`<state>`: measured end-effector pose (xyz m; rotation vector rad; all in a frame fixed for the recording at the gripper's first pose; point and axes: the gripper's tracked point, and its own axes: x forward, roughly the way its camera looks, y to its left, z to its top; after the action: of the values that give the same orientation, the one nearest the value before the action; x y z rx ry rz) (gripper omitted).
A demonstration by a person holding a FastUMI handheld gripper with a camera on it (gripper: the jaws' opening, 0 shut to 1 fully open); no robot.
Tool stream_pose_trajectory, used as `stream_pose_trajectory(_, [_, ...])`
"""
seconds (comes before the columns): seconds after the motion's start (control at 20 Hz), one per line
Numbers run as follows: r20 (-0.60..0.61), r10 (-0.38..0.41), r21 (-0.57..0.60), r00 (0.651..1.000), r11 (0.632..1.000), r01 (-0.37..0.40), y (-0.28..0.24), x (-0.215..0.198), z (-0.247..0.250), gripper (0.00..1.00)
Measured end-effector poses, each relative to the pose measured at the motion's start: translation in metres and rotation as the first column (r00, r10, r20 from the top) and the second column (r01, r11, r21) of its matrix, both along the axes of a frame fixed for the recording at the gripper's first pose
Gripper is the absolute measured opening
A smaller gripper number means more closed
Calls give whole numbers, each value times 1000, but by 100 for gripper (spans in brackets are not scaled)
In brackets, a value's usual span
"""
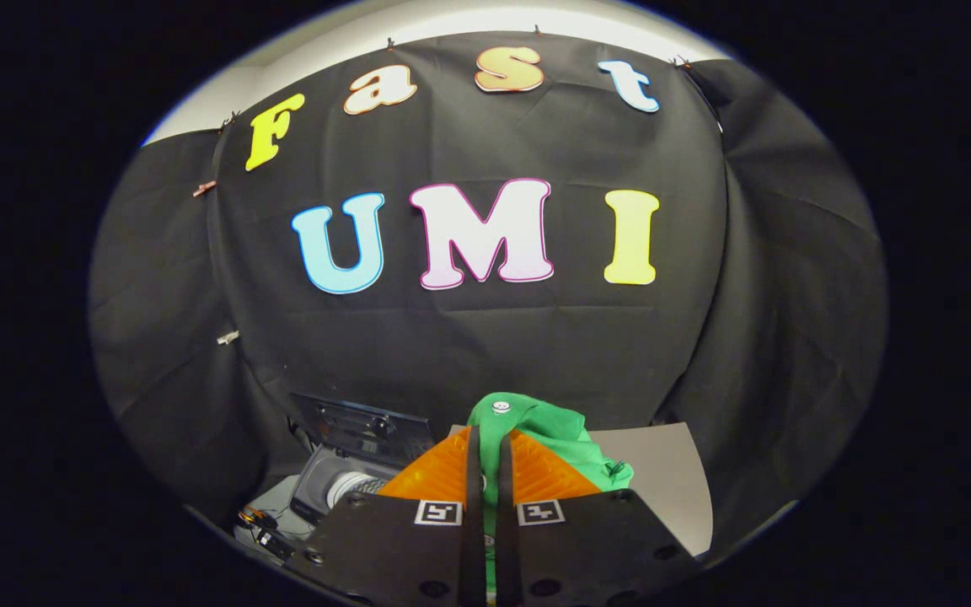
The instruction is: Put the clothes into the washing machine and then close the washing machine lid.
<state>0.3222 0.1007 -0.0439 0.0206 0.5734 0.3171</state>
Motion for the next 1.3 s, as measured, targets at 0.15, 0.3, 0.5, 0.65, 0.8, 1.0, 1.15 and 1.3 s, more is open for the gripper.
stream_pose_trajectory(0.15, [-21,7,54,1000,999,-6,17,1,3,9])
stream_pose_trajectory(0.3, [6,31,93,999,995,-32,43,1,28,9])
stream_pose_trajectory(0.5, [49,52,143,997,988,-59,86,3,68,9])
stream_pose_trajectory(0.65, [50,70,190,996,979,-78,121,-1,82,9])
stream_pose_trajectory(0.8, [36,109,241,993,964,-115,159,-9,82,9])
stream_pose_trajectory(1.0, [7,175,275,985,946,-170,206,-24,66,9])
stream_pose_trajectory(1.15, [-23,205,279,978,941,-191,238,-30,43,9])
stream_pose_trajectory(1.3, [-58,241,277,969,936,-216,263,-39,11,9])
